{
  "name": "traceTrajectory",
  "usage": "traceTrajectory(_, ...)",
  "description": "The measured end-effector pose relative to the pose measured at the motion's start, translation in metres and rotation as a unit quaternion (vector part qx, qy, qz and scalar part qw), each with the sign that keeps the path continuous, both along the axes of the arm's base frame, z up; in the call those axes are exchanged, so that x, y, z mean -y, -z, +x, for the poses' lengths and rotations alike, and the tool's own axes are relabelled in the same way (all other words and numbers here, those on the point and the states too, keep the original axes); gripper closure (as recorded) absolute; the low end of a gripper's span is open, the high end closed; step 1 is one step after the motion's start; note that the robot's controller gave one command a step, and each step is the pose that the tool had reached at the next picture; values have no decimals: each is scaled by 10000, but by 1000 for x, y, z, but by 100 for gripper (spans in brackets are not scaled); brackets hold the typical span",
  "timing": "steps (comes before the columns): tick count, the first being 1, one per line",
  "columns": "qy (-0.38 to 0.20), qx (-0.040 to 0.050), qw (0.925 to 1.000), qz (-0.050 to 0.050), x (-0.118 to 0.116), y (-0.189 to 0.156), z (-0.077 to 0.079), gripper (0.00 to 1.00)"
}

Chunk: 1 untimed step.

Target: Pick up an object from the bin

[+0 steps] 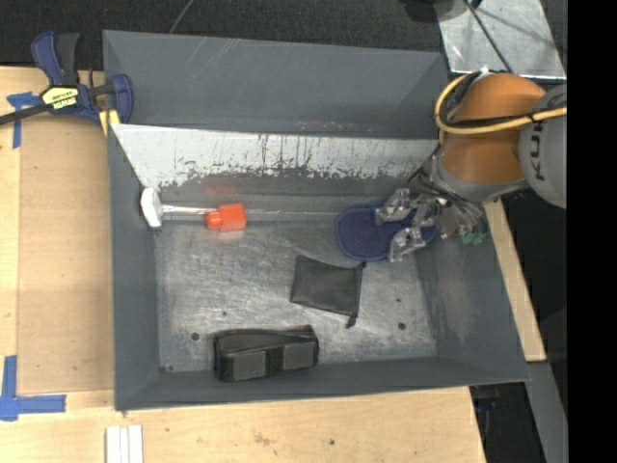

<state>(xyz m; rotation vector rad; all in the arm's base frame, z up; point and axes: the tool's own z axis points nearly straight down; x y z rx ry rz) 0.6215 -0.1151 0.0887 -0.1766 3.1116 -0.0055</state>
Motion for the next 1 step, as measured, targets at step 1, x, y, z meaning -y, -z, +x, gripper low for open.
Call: traceTrajectory(1, -1296, -63, 9915, -27, 21, -180, 6, 100)
